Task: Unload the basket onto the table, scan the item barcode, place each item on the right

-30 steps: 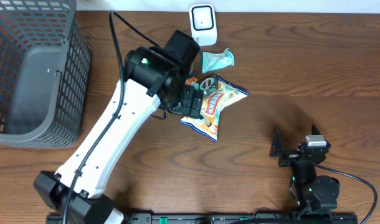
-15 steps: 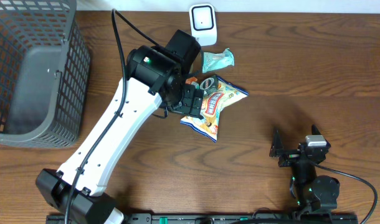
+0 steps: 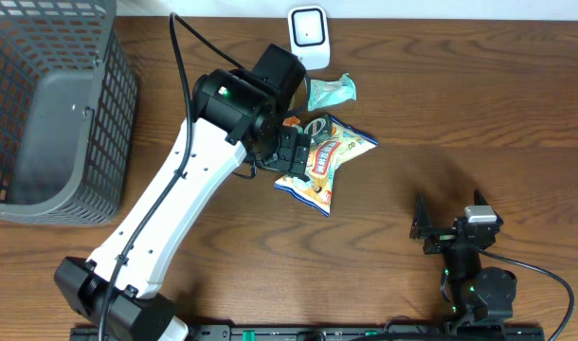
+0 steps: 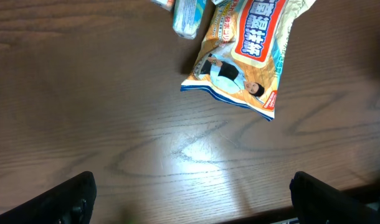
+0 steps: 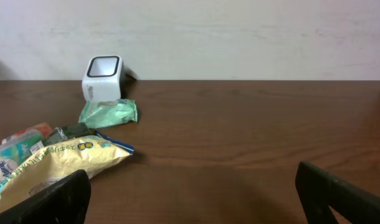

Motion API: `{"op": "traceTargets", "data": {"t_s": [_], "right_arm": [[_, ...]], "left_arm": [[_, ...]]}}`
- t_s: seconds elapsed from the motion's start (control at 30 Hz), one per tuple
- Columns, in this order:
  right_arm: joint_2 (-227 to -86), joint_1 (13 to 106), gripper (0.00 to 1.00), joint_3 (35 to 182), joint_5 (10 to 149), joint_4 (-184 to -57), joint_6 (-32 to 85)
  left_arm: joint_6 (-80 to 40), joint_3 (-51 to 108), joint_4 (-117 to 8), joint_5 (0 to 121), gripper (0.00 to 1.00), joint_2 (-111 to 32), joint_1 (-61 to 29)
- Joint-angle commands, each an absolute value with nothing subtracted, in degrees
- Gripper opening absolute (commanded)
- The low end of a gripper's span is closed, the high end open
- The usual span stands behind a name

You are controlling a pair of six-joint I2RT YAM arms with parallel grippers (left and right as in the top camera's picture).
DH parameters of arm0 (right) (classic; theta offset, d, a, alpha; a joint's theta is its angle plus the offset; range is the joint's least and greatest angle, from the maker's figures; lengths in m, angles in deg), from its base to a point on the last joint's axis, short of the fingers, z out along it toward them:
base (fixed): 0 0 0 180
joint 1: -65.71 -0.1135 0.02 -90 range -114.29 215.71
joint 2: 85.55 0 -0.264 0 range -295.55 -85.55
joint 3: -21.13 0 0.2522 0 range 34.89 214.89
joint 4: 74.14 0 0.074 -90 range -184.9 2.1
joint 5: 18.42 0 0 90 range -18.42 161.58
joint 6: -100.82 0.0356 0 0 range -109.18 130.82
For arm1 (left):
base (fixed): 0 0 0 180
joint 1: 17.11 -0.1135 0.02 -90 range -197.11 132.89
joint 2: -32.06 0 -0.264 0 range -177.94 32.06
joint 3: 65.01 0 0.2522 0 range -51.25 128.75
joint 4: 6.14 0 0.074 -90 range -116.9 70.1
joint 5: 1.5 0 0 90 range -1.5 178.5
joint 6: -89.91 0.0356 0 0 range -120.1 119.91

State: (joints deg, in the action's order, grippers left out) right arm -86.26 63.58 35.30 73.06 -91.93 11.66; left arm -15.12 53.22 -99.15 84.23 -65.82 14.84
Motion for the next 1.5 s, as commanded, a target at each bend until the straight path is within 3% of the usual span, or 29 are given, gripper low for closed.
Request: {"op": "traceTargets", "data": {"t_s": [0.0, 1.03, 1.47], "right_arm": [[-86.0, 63.4, 0.99, 35.2, 72.8, -92.2, 12.3], [-86.0, 63.4, 0.99, 35.2, 72.8, -92.2, 12.3], [-86.0, 63.4, 0.99, 35.2, 72.8, -92.2, 12.3]], "left_arm": [[-15.4, 52.8, -99.1, 85.1, 0.98, -66.2, 14.9], [-19.5, 48.6, -87.5, 85.2, 0.98, -68.8, 14.6], [-22.9, 48.6, -90.4, 86.4, 0.98, -68.8, 7.2]]}}
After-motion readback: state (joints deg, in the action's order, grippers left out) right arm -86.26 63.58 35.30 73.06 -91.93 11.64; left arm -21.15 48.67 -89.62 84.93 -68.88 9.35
